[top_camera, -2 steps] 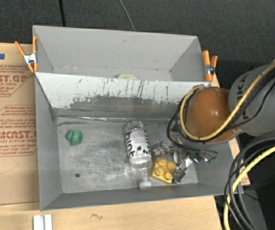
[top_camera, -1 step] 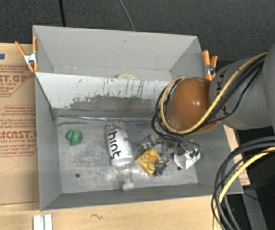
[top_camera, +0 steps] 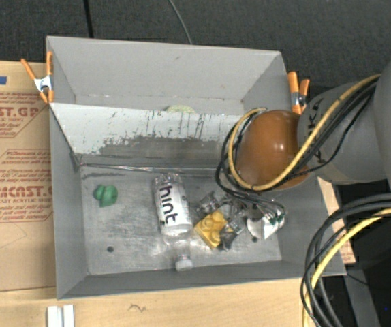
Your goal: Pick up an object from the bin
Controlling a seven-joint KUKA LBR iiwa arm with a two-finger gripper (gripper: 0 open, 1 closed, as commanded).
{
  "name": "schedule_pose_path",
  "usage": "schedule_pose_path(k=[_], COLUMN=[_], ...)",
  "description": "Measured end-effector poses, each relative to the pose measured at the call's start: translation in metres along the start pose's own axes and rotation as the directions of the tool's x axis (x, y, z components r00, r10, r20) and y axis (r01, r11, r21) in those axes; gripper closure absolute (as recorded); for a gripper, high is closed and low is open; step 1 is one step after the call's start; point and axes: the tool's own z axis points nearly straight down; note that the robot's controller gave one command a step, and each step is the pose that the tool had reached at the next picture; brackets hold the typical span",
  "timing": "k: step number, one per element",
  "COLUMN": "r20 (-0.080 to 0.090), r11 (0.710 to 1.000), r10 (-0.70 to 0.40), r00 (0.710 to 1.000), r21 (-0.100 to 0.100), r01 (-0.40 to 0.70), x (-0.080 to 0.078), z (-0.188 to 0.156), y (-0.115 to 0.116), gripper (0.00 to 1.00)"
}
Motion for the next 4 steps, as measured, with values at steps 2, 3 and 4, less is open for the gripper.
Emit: schedule_pose_path(k=[2,3,4], r20=[-0.007,0.002,0.020], r11=[0.999,0.998,0.998], r10=[0.050,0.057,0.059], r00=[0.999,0.998,0.998], r21=[-0.004,-0.002,0.008], r01=[-0.050,-0.057,-0.059], x=[-0.009,-0.002,-0.025], z=[-0.002,-0.050,-0.061], y=[-0.003,-0.002,-0.008], gripper=[1.00,1.00,1.00])
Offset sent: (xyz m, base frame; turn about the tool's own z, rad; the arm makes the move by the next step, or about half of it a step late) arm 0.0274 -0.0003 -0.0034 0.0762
